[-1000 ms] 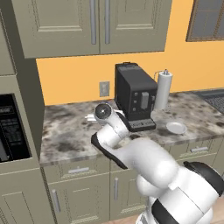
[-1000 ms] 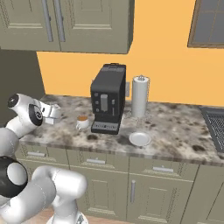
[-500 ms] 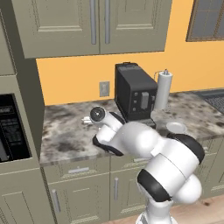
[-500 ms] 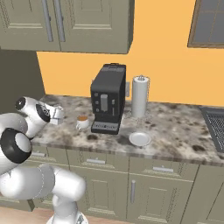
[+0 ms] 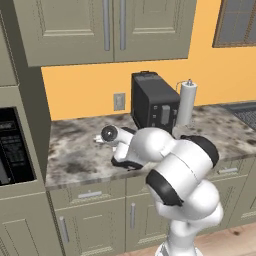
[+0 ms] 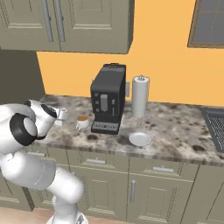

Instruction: Take a sugar cube from the saucer and place it inside the coffee. Then, grab milk from the fridge and place it next to the coffee on the counter to sweeten the coffee.

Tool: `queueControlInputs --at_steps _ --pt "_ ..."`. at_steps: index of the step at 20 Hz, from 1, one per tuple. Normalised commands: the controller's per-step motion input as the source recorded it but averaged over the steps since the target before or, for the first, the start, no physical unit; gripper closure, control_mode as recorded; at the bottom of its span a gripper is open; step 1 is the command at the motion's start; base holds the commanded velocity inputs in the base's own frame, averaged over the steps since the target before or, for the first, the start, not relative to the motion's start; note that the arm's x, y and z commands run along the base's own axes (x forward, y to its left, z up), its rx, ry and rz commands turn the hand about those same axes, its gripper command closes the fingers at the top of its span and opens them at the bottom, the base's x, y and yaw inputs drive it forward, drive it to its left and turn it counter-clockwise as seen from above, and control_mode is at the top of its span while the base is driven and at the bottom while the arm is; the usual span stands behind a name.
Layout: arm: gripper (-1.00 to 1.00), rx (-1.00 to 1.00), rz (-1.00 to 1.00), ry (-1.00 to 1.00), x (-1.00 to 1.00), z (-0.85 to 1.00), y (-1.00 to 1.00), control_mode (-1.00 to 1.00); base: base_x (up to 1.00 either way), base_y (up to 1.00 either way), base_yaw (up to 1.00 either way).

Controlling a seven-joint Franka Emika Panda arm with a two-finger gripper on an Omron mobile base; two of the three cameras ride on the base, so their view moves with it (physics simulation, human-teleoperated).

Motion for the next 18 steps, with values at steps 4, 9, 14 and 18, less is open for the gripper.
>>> queueControlInputs --at_steps 4,9,14,18 --pt "1.00 0.00 -0.02 -0.04 0.21 -0.11 0.00 -1.00 0.00 0.00 0.00" --pt "1.00 0.00 -0.01 -0.01 0.08 -0.12 -0.02 -1.00 0.00 0.00 0.00" --pt "1.00 0.00 0.00 0.00 0.12 -0.10 -0.19 -1.00 0.00 0.00 0.00" --pt "1.00 0.00 0.00 0.00 0.28 -0.01 -0.04 -1.00 0.00 0.00 0.00"
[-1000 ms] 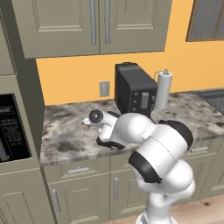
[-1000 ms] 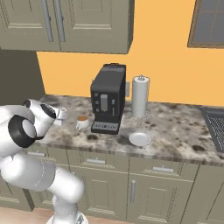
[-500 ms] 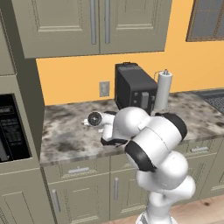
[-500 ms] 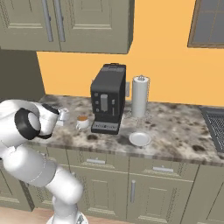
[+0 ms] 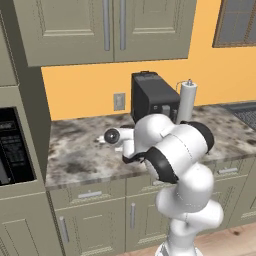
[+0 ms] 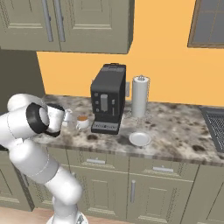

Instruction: Take a sugar cube from the saucer and place it inside the coffee. Then, grab milk from the fridge and place it next to the coffee on the counter to sweeten the coffee.

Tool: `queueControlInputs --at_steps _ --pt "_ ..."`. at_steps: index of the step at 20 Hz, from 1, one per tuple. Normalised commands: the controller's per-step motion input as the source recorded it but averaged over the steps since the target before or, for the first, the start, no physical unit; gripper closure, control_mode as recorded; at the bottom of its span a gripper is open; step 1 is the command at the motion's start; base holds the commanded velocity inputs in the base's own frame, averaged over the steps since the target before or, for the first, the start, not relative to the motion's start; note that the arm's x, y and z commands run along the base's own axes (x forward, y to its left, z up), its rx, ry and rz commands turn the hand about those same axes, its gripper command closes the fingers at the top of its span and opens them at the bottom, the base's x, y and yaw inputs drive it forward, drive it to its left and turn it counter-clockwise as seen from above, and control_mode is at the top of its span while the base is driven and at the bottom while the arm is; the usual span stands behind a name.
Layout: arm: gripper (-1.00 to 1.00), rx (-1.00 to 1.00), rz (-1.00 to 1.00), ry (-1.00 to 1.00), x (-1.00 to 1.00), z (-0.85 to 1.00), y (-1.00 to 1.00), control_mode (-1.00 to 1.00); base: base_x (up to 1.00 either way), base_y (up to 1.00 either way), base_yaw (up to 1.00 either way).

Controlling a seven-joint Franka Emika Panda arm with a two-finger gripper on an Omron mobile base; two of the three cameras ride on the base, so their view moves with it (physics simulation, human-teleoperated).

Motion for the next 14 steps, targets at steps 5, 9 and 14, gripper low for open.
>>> queueControlInputs --at_steps 5,9,14 --pt "1.00 0.00 0.00 -0.11 0.27 -0.14 0.00 -1.00 0.00 0.00 0.00" --pt "1.00 0.00 0.00 -0.06 0.27 -0.11 0.00 -1.00 0.00 0.00 0.00" --pt "-1.00 0.00 0.00 0.00 0.18 -0.09 -0.07 -1.00 0.00 0.00 0.00"
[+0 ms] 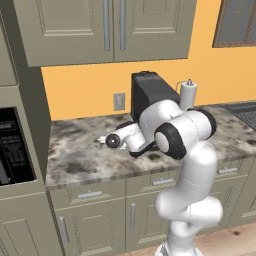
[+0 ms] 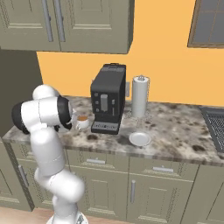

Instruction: Take a sugar cube from the saucer and place it inside the coffee. Then, grab milk from the fridge and place it next to the coffee on the counter to sweeten the coffee.

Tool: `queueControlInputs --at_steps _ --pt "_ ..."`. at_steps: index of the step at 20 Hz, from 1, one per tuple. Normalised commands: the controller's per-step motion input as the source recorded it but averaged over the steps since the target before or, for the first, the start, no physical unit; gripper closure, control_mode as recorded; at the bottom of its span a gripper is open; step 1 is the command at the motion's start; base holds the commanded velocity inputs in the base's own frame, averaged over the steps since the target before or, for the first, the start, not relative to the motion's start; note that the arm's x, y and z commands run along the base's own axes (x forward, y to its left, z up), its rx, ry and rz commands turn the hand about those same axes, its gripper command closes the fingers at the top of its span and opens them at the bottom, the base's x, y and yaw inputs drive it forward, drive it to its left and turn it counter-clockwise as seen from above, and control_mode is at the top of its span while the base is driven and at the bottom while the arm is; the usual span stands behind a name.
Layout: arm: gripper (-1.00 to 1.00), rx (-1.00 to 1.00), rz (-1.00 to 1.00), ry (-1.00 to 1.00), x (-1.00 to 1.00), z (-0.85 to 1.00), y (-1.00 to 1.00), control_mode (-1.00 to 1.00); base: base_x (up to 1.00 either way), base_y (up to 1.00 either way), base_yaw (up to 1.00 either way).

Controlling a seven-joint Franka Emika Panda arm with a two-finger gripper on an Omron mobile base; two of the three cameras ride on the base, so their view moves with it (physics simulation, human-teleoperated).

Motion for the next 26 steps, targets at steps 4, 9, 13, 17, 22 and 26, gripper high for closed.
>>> queueControlInputs --at_steps 4,9,13,17,22,26 --pt "-1.00 0.00 0.00 0.02 0.11 0.00 0.00 -1.00 0.00 0.00 0.00" --pt "-1.00 0.00 -0.02 0.00 0.00 0.03 0.00 -1.00 0.00 0.00 0.00" --pt "-1.00 0.00 -0.06 0.00 0.00 0.17 0.00 -1.00 0.00 0.00 0.00" --pt "-1.00 0.00 -0.13 -0.06 0.00 0.53 0.00 -1.00 0.00 0.00 0.00" --pt "-1.00 0.00 -0.13 -0.12 0.00 0.70 0.00 -1.00 0.00 0.00 0.00" --pt "-1.00 0.00 -0.11 -0.14 -0.03 0.70 0.00 -1.00 0.00 0.00 0.00"
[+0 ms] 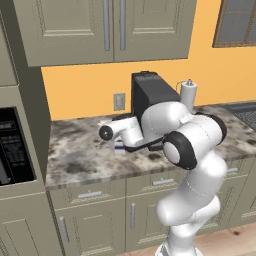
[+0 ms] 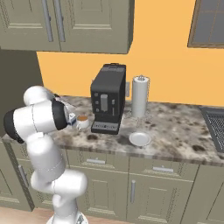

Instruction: Take a sugar cube from the saucer and place it inside the coffee. Then, grab milk from the fridge and place it next to the coffee on the counter to sweeten the coffee.

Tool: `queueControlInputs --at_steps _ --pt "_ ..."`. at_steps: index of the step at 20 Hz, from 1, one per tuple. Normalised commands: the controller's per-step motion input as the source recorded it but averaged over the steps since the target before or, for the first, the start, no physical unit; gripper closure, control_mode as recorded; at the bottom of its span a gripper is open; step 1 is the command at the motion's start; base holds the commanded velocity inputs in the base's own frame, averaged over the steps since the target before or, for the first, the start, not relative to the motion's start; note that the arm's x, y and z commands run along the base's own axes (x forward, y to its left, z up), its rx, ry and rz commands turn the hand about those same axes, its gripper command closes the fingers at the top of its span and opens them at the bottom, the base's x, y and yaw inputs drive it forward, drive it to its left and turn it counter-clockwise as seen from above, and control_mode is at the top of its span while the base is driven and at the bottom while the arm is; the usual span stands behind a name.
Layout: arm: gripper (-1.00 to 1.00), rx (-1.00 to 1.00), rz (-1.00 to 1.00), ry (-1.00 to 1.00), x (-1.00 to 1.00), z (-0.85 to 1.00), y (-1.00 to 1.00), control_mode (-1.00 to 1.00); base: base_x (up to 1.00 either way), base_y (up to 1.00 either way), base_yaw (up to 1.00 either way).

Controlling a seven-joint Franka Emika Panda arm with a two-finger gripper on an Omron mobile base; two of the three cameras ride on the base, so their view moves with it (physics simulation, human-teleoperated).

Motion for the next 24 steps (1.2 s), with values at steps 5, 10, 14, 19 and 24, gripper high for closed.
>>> queueControlInputs --at_steps 5,10,14,19,24 --pt "-1.00 0.00 -0.10 -0.19 -0.23 0.69 0.00 -1.00 0.00 0.00 0.00" --pt "-1.00 0.00 -0.03 -0.32 -0.89 0.69 0.00 -1.00 0.00 0.00 0.00" --pt "-1.00 0.00 0.00 -0.51 -1.00 0.60 -0.15 -1.00 0.00 0.00 0.00" --pt "-1.00 0.00 0.00 -0.54 -1.00 0.55 -0.23 -1.00 0.00 0.00 0.00" --pt "-1.00 0.00 0.00 -0.60 -1.00 0.59 -0.06 -1.00 0.00 0.00 0.00"
